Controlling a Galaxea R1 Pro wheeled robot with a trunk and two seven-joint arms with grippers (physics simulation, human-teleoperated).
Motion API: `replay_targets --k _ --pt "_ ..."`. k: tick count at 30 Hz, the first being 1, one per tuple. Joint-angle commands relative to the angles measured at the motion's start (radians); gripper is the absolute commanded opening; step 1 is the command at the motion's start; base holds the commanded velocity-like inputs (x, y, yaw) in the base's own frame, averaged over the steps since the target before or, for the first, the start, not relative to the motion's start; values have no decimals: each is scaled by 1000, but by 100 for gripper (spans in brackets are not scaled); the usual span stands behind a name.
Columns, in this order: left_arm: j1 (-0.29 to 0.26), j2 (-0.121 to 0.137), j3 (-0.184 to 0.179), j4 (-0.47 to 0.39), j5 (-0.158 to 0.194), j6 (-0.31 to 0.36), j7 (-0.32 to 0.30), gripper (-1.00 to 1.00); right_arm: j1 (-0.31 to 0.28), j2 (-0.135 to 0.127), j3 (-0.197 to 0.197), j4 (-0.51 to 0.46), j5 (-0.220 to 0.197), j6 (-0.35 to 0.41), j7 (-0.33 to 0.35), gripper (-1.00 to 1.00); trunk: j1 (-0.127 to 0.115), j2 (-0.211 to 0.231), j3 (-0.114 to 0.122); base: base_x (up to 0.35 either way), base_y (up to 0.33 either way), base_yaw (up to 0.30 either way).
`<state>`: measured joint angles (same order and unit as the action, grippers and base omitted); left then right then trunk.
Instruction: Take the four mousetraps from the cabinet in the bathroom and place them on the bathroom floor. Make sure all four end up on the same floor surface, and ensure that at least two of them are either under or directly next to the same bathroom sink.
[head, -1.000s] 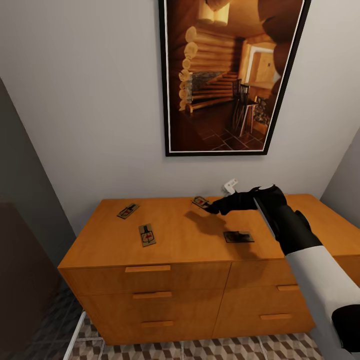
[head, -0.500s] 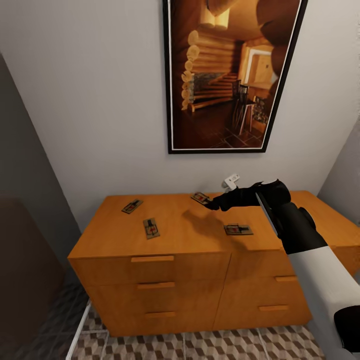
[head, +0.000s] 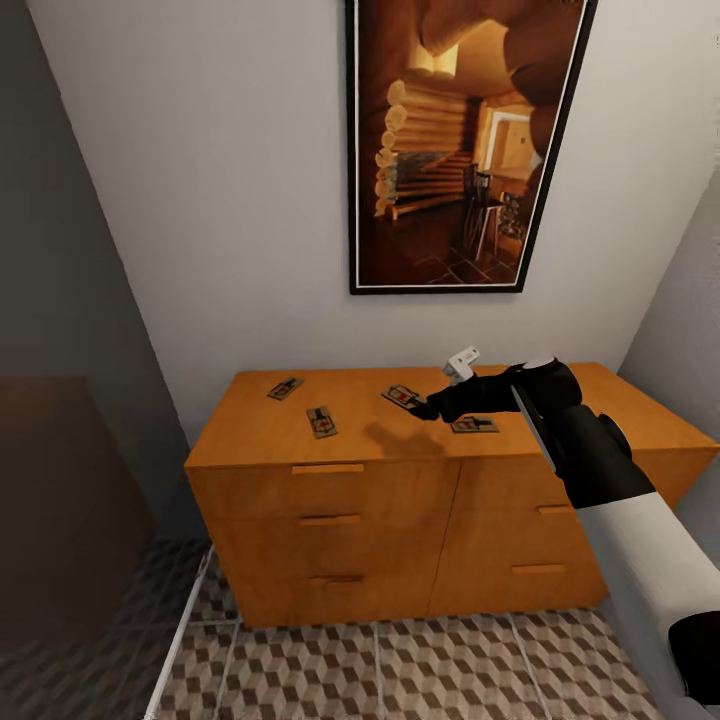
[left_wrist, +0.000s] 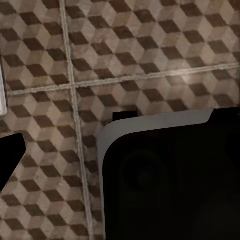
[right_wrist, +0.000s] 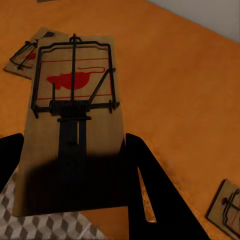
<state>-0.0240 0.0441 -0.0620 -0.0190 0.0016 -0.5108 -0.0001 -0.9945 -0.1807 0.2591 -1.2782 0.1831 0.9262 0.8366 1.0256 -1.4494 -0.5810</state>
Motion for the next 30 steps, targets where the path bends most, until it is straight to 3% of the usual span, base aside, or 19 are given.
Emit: replay_targets --k 1,30 --pt "-1 0 -5 1 0 -3 0 100 -1 0 1 -1 9 3 4 -100 -1 -1 -1 -313 80 0" --pt "-1 -1 -7 13 -1 -3 0 100 -1 0 2 7 10 3 2 -100 -1 -1 -1 -330 14 0"
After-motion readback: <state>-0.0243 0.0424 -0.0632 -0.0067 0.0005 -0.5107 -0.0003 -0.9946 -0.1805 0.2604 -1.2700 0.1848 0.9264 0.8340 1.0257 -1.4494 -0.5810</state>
